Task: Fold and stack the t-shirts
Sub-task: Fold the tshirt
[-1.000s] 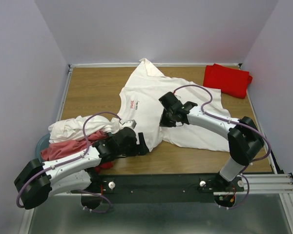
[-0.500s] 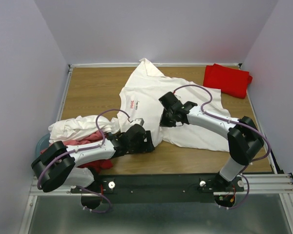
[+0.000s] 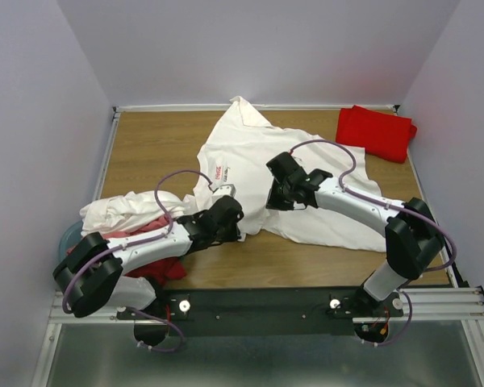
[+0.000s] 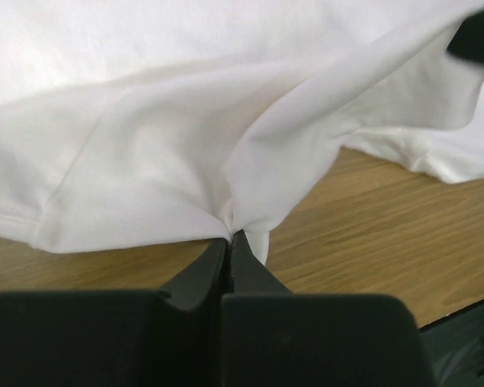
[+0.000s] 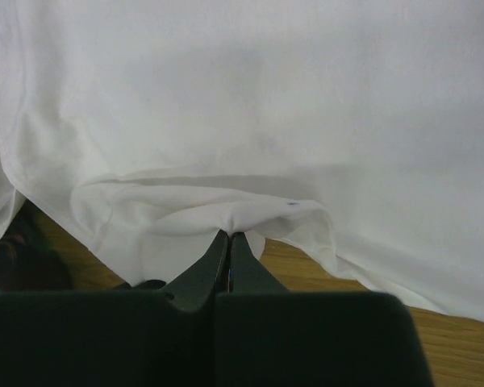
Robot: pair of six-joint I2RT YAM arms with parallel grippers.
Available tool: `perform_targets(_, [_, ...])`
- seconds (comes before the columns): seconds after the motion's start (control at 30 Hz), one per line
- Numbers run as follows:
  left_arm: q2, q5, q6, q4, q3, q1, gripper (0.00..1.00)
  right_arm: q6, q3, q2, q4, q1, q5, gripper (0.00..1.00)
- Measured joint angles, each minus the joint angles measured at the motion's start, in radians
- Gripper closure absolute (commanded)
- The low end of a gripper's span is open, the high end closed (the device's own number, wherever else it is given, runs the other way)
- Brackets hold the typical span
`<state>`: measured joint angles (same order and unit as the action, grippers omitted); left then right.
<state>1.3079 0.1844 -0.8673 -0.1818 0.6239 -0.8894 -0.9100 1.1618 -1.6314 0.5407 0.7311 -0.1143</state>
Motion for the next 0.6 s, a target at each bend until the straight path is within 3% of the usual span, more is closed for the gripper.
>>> perform_targets(0.2, [-0.055,0.024,0.060,-0.045,0.078,0.095,0.99,0.011,-0.005,0.010,0.000,0.000,0.001,0.99])
perform_targets(0.27, [-0.064,0.020,0.095,-0.041,0.089,0.156,0.94,0.014,-0.005,0.006,0.000,0.000,0.002,1.00])
perform_targets(0.4, [-0.031,0.007,0.164,-0.022,0.090,0.269,0.48,0.019,-0.005,-0.012,-0.003,-0.007,0.009,0.99])
perform_targets(0.47, [-0.005,0.003,0.195,-0.020,0.093,0.293,0.32,0.022,-0.005,-0.024,-0.002,-0.009,0.009,0.99])
perform_targets(0.6, [0.055,0.003,0.246,-0.022,0.137,0.306,0.25,0.023,-0.005,-0.041,-0.001,-0.019,0.009,1.00])
